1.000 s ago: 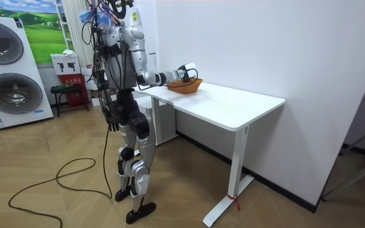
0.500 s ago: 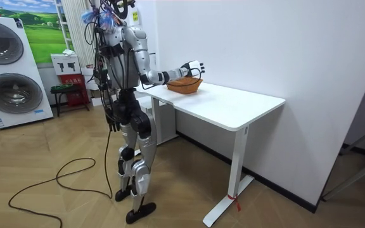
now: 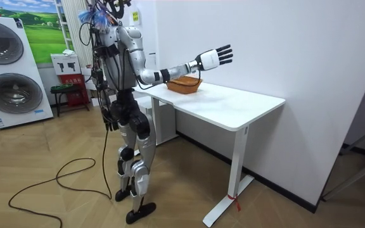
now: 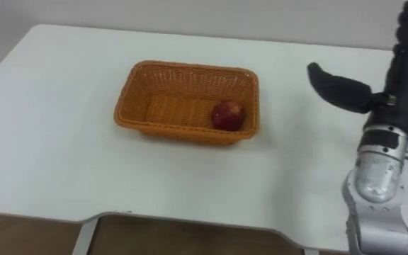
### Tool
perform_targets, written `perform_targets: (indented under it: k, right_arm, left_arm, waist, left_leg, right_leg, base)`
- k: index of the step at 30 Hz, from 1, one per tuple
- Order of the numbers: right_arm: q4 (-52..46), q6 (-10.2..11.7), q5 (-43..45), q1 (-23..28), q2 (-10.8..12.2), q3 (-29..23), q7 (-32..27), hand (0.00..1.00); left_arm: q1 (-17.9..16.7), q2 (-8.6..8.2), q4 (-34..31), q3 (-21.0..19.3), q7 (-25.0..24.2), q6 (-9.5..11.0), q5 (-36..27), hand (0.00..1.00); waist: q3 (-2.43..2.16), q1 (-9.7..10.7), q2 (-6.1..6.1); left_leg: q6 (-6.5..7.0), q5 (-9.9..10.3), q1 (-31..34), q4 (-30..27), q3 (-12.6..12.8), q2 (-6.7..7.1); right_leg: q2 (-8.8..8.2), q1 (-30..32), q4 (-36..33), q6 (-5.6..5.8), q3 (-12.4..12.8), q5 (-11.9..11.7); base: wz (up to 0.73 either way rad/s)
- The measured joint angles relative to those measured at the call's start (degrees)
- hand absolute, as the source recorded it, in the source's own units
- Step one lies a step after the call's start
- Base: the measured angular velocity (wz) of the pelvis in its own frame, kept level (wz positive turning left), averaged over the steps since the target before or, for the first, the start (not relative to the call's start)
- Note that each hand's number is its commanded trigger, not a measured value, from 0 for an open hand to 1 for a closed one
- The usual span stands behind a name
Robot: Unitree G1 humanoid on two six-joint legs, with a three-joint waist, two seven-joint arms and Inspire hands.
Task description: Pick and place apple
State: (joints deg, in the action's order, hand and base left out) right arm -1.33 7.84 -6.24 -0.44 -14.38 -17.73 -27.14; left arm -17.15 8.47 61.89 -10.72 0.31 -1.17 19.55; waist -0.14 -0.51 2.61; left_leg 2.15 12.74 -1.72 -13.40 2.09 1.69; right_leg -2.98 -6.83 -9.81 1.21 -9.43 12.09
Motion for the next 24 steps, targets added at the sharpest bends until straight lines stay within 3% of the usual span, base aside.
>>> perform_targets:
  k: [6, 11, 12, 14, 16, 21, 24]
  right_arm:
    - [3.7, 2.4, -18.4, 2.4, -1.0, -10.6, -11.9, 0.0]
    - [18.6, 2.5, -29.6, 5.1, -0.7, -17.3, -18.2, 0.0]
    - [22.2, 2.4, -31.4, 5.9, -0.3, -18.0, -19.0, 0.0]
    - [28.0, 2.1, -36.9, 7.4, -0.1, -18.6, -18.9, 0.0]
    - [33.4, 1.5, -43.8, 8.4, 1.2, -20.2, -19.7, 0.0]
    - [45.5, 1.2, -45.2, 9.0, 3.3, -19.6, -19.5, 0.0]
    - [51.4, 0.1, -44.4, 10.9, 4.5, -16.5, -18.0, 0.0]
  left_arm:
    - [-1.9, 0.09, -0.2, -1.0, 3.2, 0.5, -1.5, 0.0]
    - [-1.7, -0.05, -1.8, -2.7, 5.4, 0.1, -1.9, 0.0]
    - [-1.2, -0.04, -1.9, -2.7, 5.6, -0.2, -2.0, 0.0]
    - [-1.0, -0.07, -2.5, -2.7, 5.8, -0.2, -2.0, 0.0]
    - [-1.0, -0.21, -4.0, -2.7, 6.2, -0.2, -1.9, 0.0]
    - [-0.9, -0.45, -3.9, -2.6, 6.5, -0.3, -2.0, 0.0]
    - [-0.5, -0.8, -3.6, -2.6, 6.3, -1.0, -2.6, 0.0]
  waist:
    - [-0.02, 4.5, -0.06]
    - [-0.53, 6.6, -0.77]
    - [-0.41, 7.0, -1.12]
    - [-0.71, 7.3, -1.81]
    - [-0.55, 7.5, -2.24]
    - [-0.39, 8.0, -1.74]
    - [-0.35, 7.3, -1.35]
  left_leg:
    - [-0.01, 0.0, 0.2, 0.1, -0.1, -0.01]
    - [0.0, 0.0, 1.4, -0.2, 0.0, 0.03]
    - [0.01, 0.0, 1.6, -0.4, 0.0, 0.04]
    - [0.02, 0.0, 1.3, -0.3, 0.1, 0.0]
    - [0.02, 0.0, 1.1, 0.1, 0.3, 0.01]
    - [0.01, 0.0, 1.1, -0.1, 0.3, 0.03]
    - [0.05, 0.0, 1.2, -0.1, 0.4, 0.14]
  right_leg:
    - [0.03, -0.1, 0.1, 0.02, 0.0, 0.0]
    - [0.0, 0.9, -0.1, 0.02, 0.0, 0.0]
    - [-0.03, 1.2, -0.3, 0.02, 0.1, 0.0]
    - [0.02, 1.3, -0.8, 0.03, 0.9, 0.0]
    - [0.05, 1.2, -0.8, 0.04, 1.5, 0.1]
    - [0.13, 1.2, -0.9, -0.01, 2.1, 0.1]
    - [0.18, 1.5, -0.8, 0.0, 3.2, 0.3]
  base:
    - [0.0]
    - [0.0]
    - [-0.04]
    - [-0.07]
    - [-0.08]
    - [-0.01]
    - [-0.02]
